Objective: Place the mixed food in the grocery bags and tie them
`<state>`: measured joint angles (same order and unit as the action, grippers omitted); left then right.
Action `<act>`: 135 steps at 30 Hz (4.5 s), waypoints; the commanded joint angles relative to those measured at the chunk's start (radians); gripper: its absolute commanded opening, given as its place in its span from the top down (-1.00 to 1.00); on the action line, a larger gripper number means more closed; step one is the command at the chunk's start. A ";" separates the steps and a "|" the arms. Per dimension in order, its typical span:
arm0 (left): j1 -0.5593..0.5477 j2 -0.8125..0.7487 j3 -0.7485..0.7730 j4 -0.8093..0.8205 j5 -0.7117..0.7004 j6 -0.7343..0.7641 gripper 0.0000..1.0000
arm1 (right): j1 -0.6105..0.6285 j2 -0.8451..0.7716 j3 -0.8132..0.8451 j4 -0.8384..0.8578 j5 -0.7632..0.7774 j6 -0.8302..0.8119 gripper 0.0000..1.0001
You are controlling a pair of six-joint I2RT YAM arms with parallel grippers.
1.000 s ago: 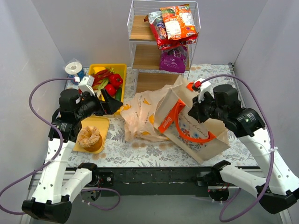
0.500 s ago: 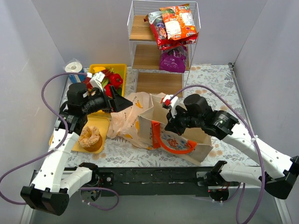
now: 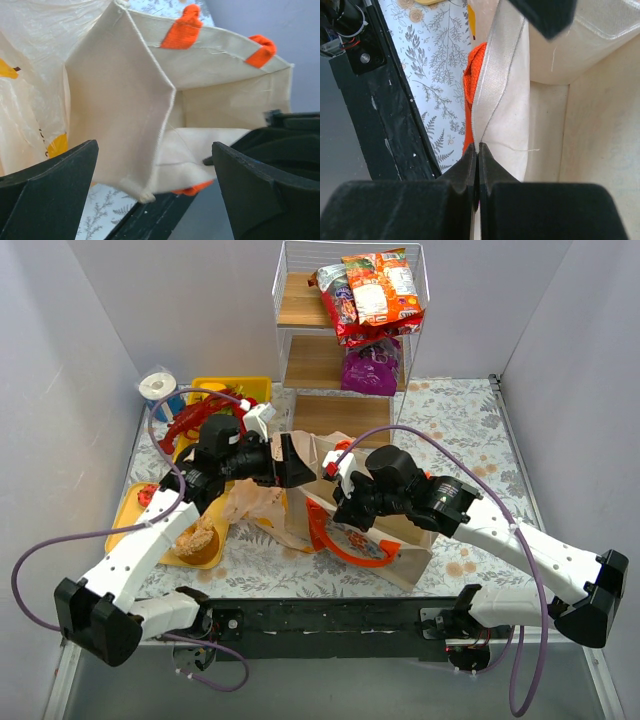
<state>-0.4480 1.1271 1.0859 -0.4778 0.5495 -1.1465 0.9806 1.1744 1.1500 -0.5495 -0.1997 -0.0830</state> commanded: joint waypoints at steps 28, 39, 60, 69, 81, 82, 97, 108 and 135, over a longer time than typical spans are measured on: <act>-0.132 0.039 -0.153 0.235 -0.246 0.197 1.00 | -0.244 0.365 0.971 0.241 0.583 -0.141 -0.48; -0.132 0.002 -0.170 0.232 -0.252 0.200 1.00 | -0.361 0.533 1.037 0.333 0.493 -0.230 -0.65; -0.132 -0.007 -0.176 0.231 -0.249 0.199 1.00 | -0.390 0.453 0.838 0.372 0.459 -0.241 -0.40; -0.132 -0.001 -0.179 0.229 -0.247 0.197 1.00 | -0.399 0.482 0.861 0.352 0.487 -0.256 -0.24; -0.132 0.003 -0.178 0.229 -0.252 0.199 1.00 | -0.398 0.487 0.933 0.333 0.507 -0.320 0.97; -0.132 0.003 -0.178 0.229 -0.250 0.199 1.00 | -0.399 0.482 0.944 0.339 0.500 -0.327 0.97; -0.132 -0.003 -0.181 0.232 -0.286 0.197 1.00 | -0.399 0.170 0.766 0.499 0.206 -0.172 0.97; -0.132 -0.009 -0.181 0.252 -0.290 0.194 1.00 | -0.399 -0.073 0.487 0.531 0.046 -0.017 0.97; -0.132 0.017 -0.198 0.275 -0.244 0.188 1.00 | -0.382 -0.288 0.109 0.453 0.037 0.143 0.97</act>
<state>-0.5793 1.1481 0.9073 -0.1944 0.3042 -0.9688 0.5903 0.8753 1.1069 -0.1745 -0.1440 0.0715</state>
